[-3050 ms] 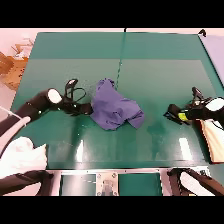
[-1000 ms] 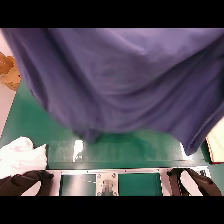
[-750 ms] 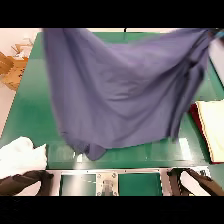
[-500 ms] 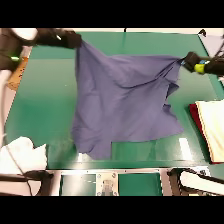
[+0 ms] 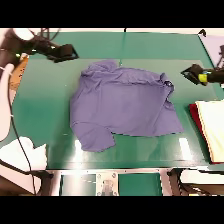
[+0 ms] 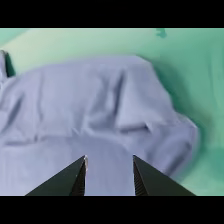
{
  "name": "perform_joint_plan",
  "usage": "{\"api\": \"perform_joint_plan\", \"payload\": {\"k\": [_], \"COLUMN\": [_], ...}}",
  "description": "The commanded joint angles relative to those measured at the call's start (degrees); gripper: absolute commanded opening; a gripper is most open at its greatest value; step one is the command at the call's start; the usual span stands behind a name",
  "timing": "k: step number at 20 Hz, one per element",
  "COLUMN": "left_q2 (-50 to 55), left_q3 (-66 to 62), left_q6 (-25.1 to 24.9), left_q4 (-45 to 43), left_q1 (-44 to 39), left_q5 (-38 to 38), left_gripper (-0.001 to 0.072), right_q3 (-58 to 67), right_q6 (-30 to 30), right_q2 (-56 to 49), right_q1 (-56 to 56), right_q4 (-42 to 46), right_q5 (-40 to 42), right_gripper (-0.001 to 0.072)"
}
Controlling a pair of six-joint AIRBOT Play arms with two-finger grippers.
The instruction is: Fold the shirts.
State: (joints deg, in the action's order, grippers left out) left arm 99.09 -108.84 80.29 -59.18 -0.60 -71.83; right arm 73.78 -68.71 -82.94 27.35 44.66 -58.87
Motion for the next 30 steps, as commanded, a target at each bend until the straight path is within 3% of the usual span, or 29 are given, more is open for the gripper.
{"api": "perform_joint_plan", "payload": {"k": [1,3,5,7,11,13,17,21,22,23,24,26,28,30], "left_q2": [0.4,-0.2,-4.6,-11.7,-21.7,-21.7,-21.4,-19.2,-19.3,-19.3,-19.3,-19.3,-19.3,-19.3], "left_q3": [-0.5,6.3,19.1,34.6,58.0,64.8,74.6,76.0,75.7,74.7,73.3,70.2,68.3,68.1], "left_q6": [3.3,5.4,4.4,1.5,0.2,-1.5,-11.2,-16.9,-18.3,-19.4,-19.2,-19.3,-19.5,-20.8], "left_q4": [-0.2,-2.6,-5.2,-6.1,-3.5,1.4,19.8,28.0,28.7,27.7,25.7,23.1,22.9,23.3], "left_q1": [7.0,8.3,8.3,8.3,8.3,8.3,8.3,6.8,7.0,7.5,8.5,11.6,13.3,13.2], "left_q5": [-22.5,-28.7,-26.9,-18.8,-0.2,4.8,16.3,17.3,17.4,16.9,15.7,11.9,10.7,12.0], "left_gripper": [0.0611,0.0610,0.0609,0.0425,0.0428,0.0429,0.0428,0.0426,0.0404,0.0086,0.0029,0.0020,0.0020,0.0020], "right_q3": [-4.3,-9.8,-15.6,-20.5,-25.0,-25.2,-25.2,-25.2,-25.2,-25.2,-25.2,-25.2,-25.2,-26.3], "right_q6": [0.3,1.1,1.6,1.9,1.9,1.9,1.9,1.9,1.9,1.7,1.7,1.7,2.4,4.9], "right_q2": [4.8,8.5,11.7,13.7,14.1,14.1,14.1,14.1,14.1,14.1,14.1,14.1,14.1,14.1], "right_q1": [6.8,9.3,11.1,13.1,14.1,14.0,14.0,14.1,14.3,15.0,16.1,20.1,24.3,26.6], "right_q4": [0.6,1.5,2.4,2.6,2.6,2.5,2.4,2.5,2.6,2.6,2.6,3.3,7.2,12.0], "right_q5": [-7.3,-6.4,-4.7,-3.7,-3.3,-3.3,-3.3,-3.3,-3.8,-4.9,-6.1,-8.6,-11.8,-16.3], "right_gripper": [0.0330,0.0329,0.0329,0.0331,0.0332,0.0332,0.0332,0.0331,0.0332,0.0333,0.0333,0.0337,0.0435,0.0435]}}
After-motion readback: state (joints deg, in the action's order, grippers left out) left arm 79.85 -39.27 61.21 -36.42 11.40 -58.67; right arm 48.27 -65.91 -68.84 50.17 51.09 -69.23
